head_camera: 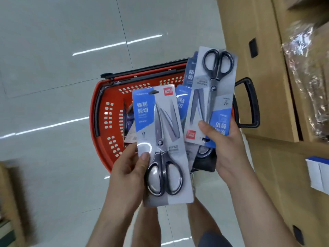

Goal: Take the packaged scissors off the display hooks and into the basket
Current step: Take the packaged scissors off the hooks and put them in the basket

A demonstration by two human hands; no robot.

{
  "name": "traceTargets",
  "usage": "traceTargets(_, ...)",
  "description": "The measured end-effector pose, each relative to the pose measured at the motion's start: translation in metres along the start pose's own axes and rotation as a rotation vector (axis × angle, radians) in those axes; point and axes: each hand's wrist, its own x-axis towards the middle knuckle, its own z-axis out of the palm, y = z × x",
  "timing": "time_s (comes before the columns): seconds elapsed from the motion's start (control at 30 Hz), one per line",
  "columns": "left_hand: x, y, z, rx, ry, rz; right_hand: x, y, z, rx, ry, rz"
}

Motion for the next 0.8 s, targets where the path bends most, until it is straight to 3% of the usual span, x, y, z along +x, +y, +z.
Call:
traceTargets(0.2,-0.027,0.003,-0.057,-0.027,0.052,0.039,0.011,-0.017,-0.014,0.053,0.054,-0.001)
traceTargets(0.33,-0.034,0.016,-0.071,-0.219,0.178,0.061,0.01,-0.027,-0.022,-0.073,0.004,-0.059)
traceTargets(0.47,-0.017,0.036,-0.023,-0.128,0.052,0.147,-0.015,-0.03,-0.019,-0.21,-0.184,-0.048)
traceTargets(0.53,-0.007,0.045,0.008,-0.06,0.067,0.161,-0.029,-0.034,-0.02,-0.227,-0.268,-0.054)
traceTargets(0.67,-0.013,0.053,0.039,-0.113,0.119,0.125,-0.048,-0.052,-0.029,-0.16,-0.243,-0.079)
traceTargets(0.8,-0.037,0.065,0.058,-0.109,0.104,0.042,-0.066,-0.061,-0.028,-0.167,-0.337,-0.153)
